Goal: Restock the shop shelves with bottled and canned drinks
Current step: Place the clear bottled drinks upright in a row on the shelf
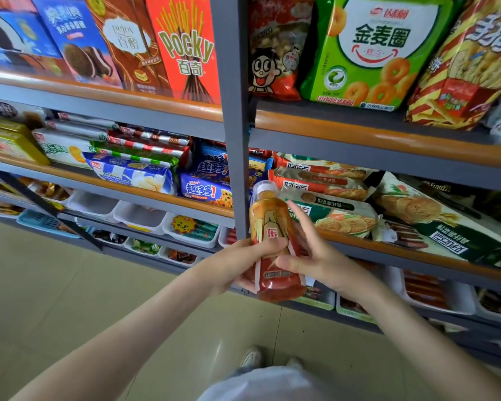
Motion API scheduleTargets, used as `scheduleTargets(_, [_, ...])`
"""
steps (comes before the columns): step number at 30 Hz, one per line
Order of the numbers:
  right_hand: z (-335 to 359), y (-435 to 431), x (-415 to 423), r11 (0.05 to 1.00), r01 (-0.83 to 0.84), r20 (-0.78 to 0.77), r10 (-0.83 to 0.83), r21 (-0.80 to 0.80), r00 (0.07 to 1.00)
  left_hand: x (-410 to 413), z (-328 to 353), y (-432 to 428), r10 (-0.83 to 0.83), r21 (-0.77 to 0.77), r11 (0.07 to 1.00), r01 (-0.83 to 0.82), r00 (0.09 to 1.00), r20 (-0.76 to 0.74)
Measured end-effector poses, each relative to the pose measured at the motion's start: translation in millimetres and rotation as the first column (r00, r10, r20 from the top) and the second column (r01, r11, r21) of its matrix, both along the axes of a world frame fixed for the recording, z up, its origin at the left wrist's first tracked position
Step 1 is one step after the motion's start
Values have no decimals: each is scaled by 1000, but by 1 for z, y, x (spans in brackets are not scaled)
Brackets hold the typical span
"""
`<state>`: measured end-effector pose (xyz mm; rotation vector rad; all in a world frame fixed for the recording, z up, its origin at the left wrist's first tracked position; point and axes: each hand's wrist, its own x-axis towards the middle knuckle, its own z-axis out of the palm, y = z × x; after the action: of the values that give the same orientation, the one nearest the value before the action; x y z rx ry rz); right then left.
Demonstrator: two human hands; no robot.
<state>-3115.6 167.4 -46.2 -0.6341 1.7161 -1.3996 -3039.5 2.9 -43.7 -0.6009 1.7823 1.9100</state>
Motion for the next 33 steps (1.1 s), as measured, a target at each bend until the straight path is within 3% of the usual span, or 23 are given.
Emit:
scheduleTargets(3, [-3, 3, 1, 999, -33, 61, 34, -32, 998, 0, 2, -1, -28, 72, 997, 23, 997, 67])
scheduleTargets(6, [0, 3, 0, 994, -98, 60, 100, -46, 993, 0, 4, -1, -33, 40, 999, 30, 995, 96])
scheduleTargets(9, [2, 2, 0, 982, -191, -5, 191, -1, 982, -1, 2, 1, -7, -84, 996, 16, 994, 108])
scheduleTargets(12, [6, 0, -1, 983, -181, -20, 182, 36, 983, -3, 2, 1, -20, -274, 961, 39, 997, 70])
scheduleTargets(14, [12, -3, -1, 996, -89, 18, 89, 6, 996, -2, 4, 2, -59, -459, 886, 67, 998, 31])
scheduleTargets(17, [14, -13, 2, 998, 46, 2, -46, -31, 999, 1, 7, 8, -170, -798, 595, 95, 985, -10])
scheduleTargets(18, [15, -16, 4, 996, 79, -25, -80, -30, 996, 3, 9, 11, -203, -847, 525, 83, 979, -31])
scheduleTargets(20, [14, -17, 5, 987, 151, -129, -156, -48, 979, 8, 13, 12, -286, -872, 486, 65, 954, -87])
scheduleTargets(21, [14, -14, 3, 977, 194, -144, -205, -87, 968, 10, 17, 8, -331, -856, 513, 66, 935, -126])
scheduleTargets(23, [16, -9, -2, 953, 240, -92, -260, -187, 961, 12, 27, -3, -354, -731, 678, 72, 904, -239])
scheduleTargets(25, [19, -4, -6, 927, 254, 6, -262, -275, 965, 12, 35, -15, -251, -411, 905, 114, 920, -299])
scheduleTargets(26, [21, -3, -6, 914, 259, 44, -259, -313, 965, 11, 38, -20, -201, -211, 967, 143, 936, -288])
scheduleTargets(27, [23, -3, -6, 900, 266, 71, -257, -345, 964, 9, 40, -24, -182, -49, 983, 175, 946, -267])
scheduleTargets(29, [26, -2, -6, 885, 250, 73, -241, -393, 968, 6, 43, -26, -203, 70, 970, 232, 937, -285])
scheduleTargets(33, [36, 0, -10, 903, 156, -43, -189, -401, 981, -1, 51, -20, -218, -38, 974, 223, 880, -422])
